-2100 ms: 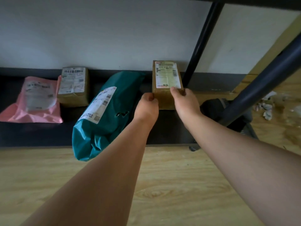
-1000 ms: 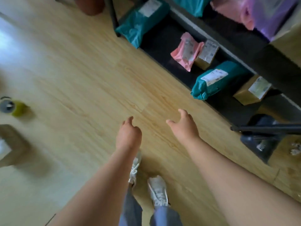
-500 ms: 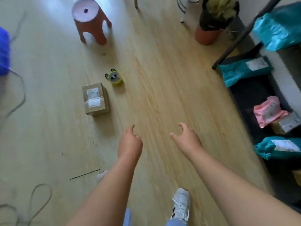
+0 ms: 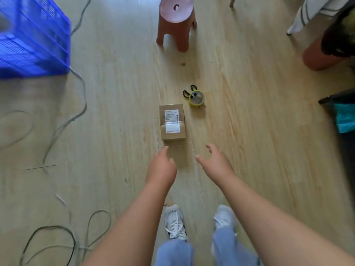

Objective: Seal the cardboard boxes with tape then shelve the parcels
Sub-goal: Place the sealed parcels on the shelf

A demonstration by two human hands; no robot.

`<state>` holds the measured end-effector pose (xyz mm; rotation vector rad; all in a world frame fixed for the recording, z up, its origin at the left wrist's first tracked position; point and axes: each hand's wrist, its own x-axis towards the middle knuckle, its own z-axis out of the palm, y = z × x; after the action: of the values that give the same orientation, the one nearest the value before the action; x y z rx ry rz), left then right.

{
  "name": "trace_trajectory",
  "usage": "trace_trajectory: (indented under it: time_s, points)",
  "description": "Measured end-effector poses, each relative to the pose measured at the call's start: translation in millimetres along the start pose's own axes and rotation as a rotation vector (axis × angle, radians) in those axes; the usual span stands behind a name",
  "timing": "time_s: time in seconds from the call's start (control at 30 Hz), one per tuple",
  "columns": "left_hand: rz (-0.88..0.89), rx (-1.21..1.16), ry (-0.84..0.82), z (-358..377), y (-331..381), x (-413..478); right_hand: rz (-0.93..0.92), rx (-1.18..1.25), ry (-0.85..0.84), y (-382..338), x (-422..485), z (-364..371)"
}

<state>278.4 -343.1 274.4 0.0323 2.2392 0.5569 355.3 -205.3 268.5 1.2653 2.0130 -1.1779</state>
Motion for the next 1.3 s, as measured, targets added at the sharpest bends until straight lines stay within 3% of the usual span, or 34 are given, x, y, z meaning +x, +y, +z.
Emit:
trace_trajectory:
  time_s: [0.37, 0.67, 0.97, 1.1, 1.2, 1.3]
  points:
    - [-0.104, -0.082, -0.026, -77.7, 34.8, 102.7, 0.095, -0.062, -0.030, -87.4, 100.1, -26.4]
    - [-0.199, -0.105, -0.125, -59.8, 25.7, 209.9, 0.151, -0.042, -0.092, -111.0, 192.3, 14.4]
    - [-0.166, 0.024, -0.228, 14.5, -3.1, 333.8, 0.274, 0.049, -0.082, -64.1, 311.7, 79.4]
    - [-0.248, 0.093, -0.292, 49.2, -28.5, 375.7, 0.345, 0.058, -0.160, -33.8, 348.6, 115.7]
    - [-0.308, 0.018, -0.349, 62.2, -42.2, 382.5, 0.348, 0.148, -0.216, -16.0, 354.5, 134.7]
    - [-0.283, -0.035, -0.330, 57.6, -41.3, 375.6, 0.344, 0.229, -0.169, -11.4, 343.1, 138.6]
